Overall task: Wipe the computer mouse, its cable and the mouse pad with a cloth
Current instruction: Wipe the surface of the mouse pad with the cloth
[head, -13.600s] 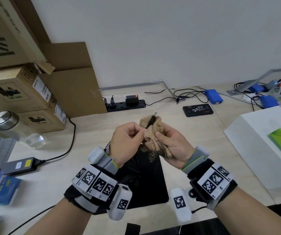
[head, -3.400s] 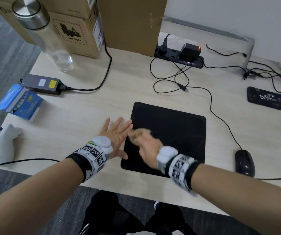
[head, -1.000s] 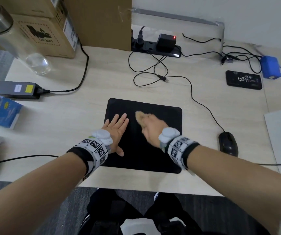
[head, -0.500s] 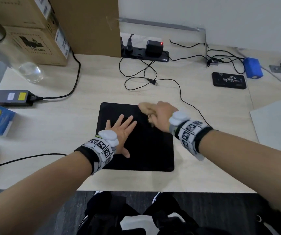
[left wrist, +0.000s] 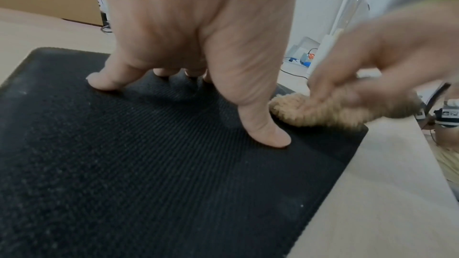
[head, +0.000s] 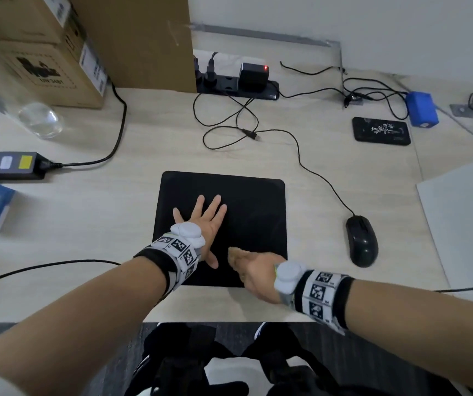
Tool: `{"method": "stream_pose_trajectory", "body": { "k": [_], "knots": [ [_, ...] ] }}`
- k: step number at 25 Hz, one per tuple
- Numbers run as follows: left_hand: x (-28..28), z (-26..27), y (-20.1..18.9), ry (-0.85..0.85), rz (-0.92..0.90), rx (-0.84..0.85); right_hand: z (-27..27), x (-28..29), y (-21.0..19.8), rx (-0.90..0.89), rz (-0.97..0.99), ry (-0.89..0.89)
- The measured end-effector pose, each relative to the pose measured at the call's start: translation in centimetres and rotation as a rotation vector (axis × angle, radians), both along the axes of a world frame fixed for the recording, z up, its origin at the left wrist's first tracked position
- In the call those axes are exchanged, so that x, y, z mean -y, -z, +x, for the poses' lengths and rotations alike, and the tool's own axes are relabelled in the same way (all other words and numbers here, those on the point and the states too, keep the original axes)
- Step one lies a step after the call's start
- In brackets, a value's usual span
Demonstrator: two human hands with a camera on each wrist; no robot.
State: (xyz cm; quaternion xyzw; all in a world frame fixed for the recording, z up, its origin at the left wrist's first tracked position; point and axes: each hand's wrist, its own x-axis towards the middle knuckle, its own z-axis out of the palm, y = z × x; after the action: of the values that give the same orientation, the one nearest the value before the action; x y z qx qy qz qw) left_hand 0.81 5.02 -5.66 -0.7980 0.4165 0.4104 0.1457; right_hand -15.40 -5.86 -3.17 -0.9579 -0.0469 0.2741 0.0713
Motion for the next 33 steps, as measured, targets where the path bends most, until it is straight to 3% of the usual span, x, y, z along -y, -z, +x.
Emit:
{"method": "stream_pose_trajectory", "body": {
  "k": [2,4,5,9,12,15,18,23,27,30,33],
  "knots": [
    [-0.1,0.1,0.0,0.003,-0.005,0.008,3.0,1.4,-2.0,-0.013,0.083,0.147],
    [-0.1,0.0,-0.1,0.003,-0.01,0.013,6.5,4.5,-2.3,0.125,0.19,0.349],
    [-0.2,-0.1,-0.2,0.008,-0.004,0.014,8.5,6.2,-1.8,0.202,0.115,0.377],
    [-0.1,0.0,-0.1,0.017,0.007,0.025,11.1,8.2,1.6,0.047,-0.004,0.479],
    [-0.2,-0.1,0.2,-0.005,-0.008,0.023,8.7,6.0,2.5,0.124,0.121,0.55],
    [-0.4,-0.2,0.5,-0.03,-0.056,0.023,1.6,2.2,1.7,0.062,0.424,0.39],
    [-0.3,0.0,0.5,-0.026,-0.032,0.006,-3.8,1.7,0.9,-0.046,0.445,0.252],
    [1.1,-0.3,-0.5,-0.024,-0.011,0.003,3.9,8.7,-0.4,0.305,0.327,0.486],
    [3.6,-0.9,-0.7,-0.042,-0.021,-0.042,8.0,12.8,1.9,0.192,0.005,0.631],
    [3.9,-1.3,-0.3,-0.055,0.019,-0.027,6.5,10.5,2.7,0.243,0.259,0.676],
    [3.8,-1.5,-0.4,-0.072,0.0,-0.03,0.5,6.0,3.1,0.161,0.388,0.534]
  ]
}}
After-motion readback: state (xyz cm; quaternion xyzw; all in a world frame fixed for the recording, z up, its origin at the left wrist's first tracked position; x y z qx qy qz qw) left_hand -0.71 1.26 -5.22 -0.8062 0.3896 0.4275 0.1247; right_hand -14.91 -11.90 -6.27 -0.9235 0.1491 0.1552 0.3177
